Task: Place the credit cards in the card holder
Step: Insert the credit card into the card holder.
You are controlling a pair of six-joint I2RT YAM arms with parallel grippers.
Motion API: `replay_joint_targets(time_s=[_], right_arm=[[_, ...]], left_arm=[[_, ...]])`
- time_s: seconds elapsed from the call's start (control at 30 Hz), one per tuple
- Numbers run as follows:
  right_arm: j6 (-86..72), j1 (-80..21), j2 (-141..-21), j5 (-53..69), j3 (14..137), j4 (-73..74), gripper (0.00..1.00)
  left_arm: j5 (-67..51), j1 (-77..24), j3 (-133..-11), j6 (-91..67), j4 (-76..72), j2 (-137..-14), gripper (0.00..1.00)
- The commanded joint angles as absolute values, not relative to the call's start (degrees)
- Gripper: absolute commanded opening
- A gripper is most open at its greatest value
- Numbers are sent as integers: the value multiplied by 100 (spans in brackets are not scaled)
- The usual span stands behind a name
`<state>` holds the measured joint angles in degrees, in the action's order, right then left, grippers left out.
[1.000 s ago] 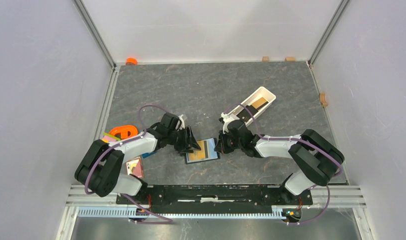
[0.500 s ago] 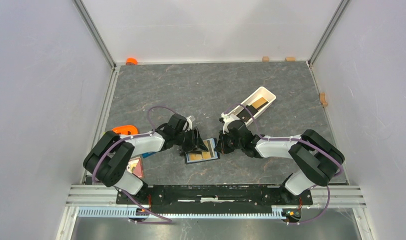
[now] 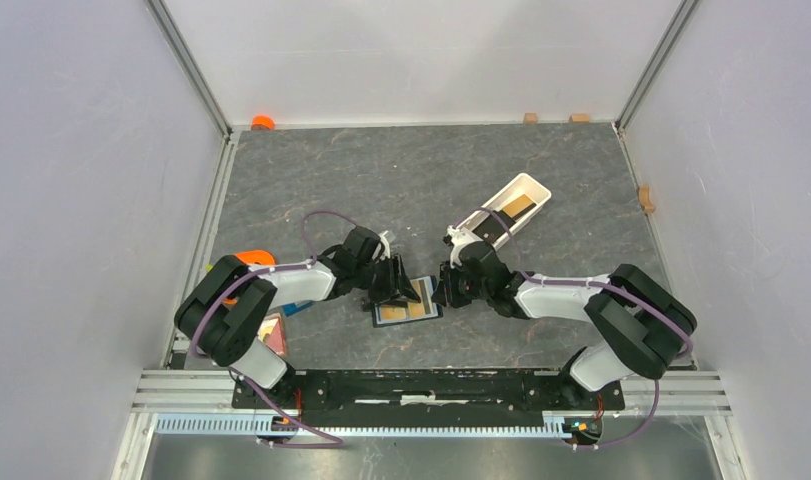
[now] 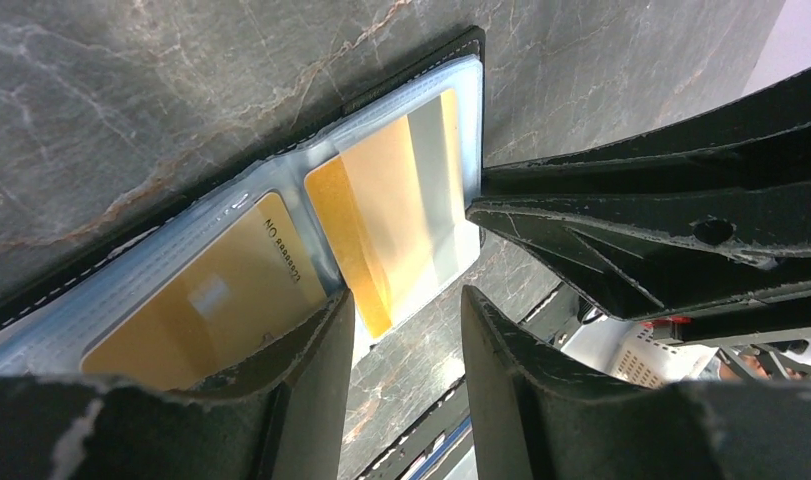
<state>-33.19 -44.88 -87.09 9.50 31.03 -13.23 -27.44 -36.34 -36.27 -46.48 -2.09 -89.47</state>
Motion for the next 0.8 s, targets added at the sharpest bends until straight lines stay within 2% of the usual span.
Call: replay_joint_targets(time_s=[0.0, 0.1, 0.2, 0.27, 0.57, 0.67, 0.77], right_arm=[[-3356, -4513, -8582, 720, 2966, -1054, 23], [-3348, -4511, -8396, 476, 2948, -891, 27], [-3271, -4492, -8112, 116, 2938, -585, 36], [-3205, -4475, -7903, -121, 2932, -403, 39], [-2988, -4446, -7178, -606, 2875, -15, 55], [-2967, -4447, -7121, -578, 2857, -15, 63], [-2961, -4448, -7120, -546, 2822, -43, 66]], left_arm=[[-2686, -3816, -3867, -4922, -761, -9084, 49], [-2634, -3814, -3910, -4911, -746, -8962, 50], [-2439, -3814, -4028, -4693, -332, -8647, 53], [-2230, -3799, -4131, -4468, 185, -8341, 57], [-91, -3603, -4287, -3687, 2801, -7003, 80], [309, -3561, -4102, -3710, 3108, -6918, 88], [329, -3560, -3831, -3863, 3066, -6865, 92]])
